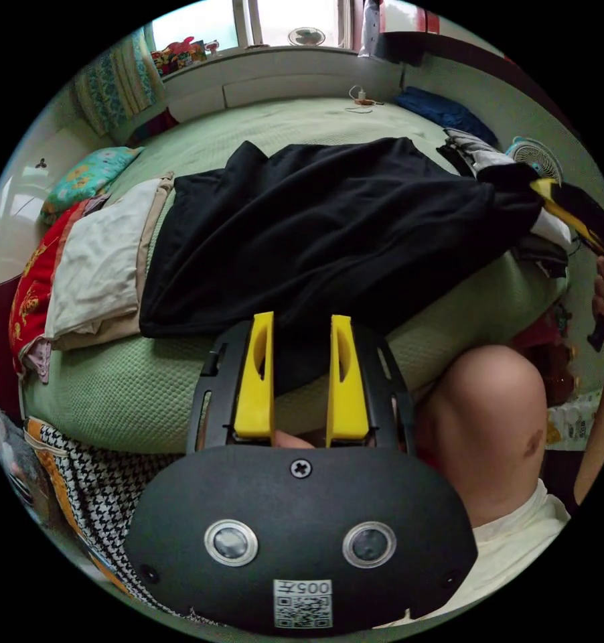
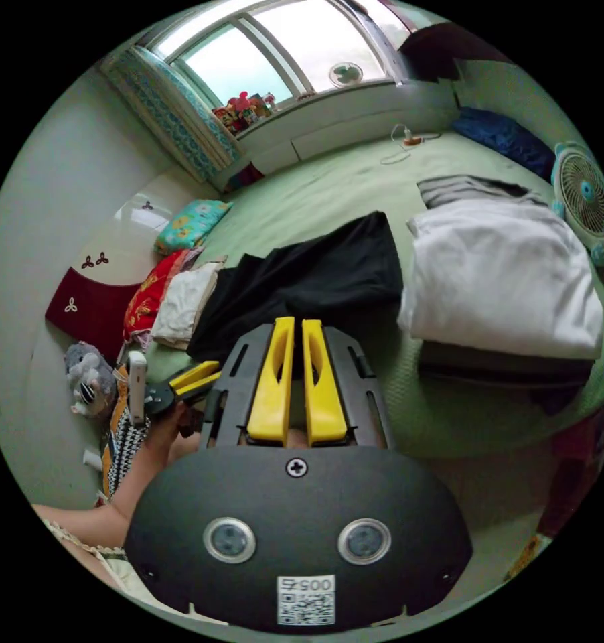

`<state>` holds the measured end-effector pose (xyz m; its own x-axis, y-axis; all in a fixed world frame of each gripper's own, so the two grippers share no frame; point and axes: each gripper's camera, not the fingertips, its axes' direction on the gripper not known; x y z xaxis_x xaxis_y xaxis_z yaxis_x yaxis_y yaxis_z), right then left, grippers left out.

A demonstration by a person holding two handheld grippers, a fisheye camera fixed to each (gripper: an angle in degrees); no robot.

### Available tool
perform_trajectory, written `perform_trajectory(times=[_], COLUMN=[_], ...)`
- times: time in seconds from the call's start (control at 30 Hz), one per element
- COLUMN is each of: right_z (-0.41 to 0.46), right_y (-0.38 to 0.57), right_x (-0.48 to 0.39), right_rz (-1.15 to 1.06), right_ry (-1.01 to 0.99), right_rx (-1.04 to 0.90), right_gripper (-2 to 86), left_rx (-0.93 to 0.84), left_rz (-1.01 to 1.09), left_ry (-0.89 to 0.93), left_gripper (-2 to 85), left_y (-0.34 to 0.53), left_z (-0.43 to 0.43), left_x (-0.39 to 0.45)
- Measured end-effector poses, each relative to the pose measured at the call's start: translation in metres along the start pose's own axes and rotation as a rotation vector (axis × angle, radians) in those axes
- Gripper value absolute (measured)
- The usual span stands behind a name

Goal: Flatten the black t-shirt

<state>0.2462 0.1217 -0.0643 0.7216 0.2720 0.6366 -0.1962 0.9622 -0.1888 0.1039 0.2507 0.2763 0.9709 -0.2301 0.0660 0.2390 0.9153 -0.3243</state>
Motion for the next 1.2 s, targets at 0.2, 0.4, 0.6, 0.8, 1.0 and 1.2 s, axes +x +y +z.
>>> perform_trajectory(times=[0.2,0.4,0.6,0.8,1.0,1.2], right_z=[0.03,0.013,0.036,0.089,0.106,0.064], right_y=[0.027,0.047,0.045,0.038,0.021,-0.024], right_x=[0.012,-0.046,-0.112,-0.16,-0.162,-0.149], right_rz=[-0.039,-0.349,-0.656,-0.76,-0.665,-0.527], right_ry=[0.032,0.221,0.203,0.315,0.48,0.317], right_rx=[-0.206,-0.126,-0.083,-0.126,-0.095,-0.014], right_gripper=[-0.7,3.6,9.7,11.3,3.0,-1.5], left_rx=[0.016,0.033,0.087,0.173,0.228,0.245], left_rz=[-0.012,-0.012,-0.014,-0.011,0.01,0.033], left_ry=[-0.012,0.028,0.058,0.096,0.061,0.05], left_gripper=[9.3,7.0,5.6,5.2,5.1,5.0], left_y=[-0.002,-0.008,-0.018,-0.028,-0.036,-0.062], left_z=[-0.015,-0.037,-0.073,-0.118,-0.155,-0.167], left_x=[-0.003,-0.014,-0.023,-0.032,-0.047,-0.069])
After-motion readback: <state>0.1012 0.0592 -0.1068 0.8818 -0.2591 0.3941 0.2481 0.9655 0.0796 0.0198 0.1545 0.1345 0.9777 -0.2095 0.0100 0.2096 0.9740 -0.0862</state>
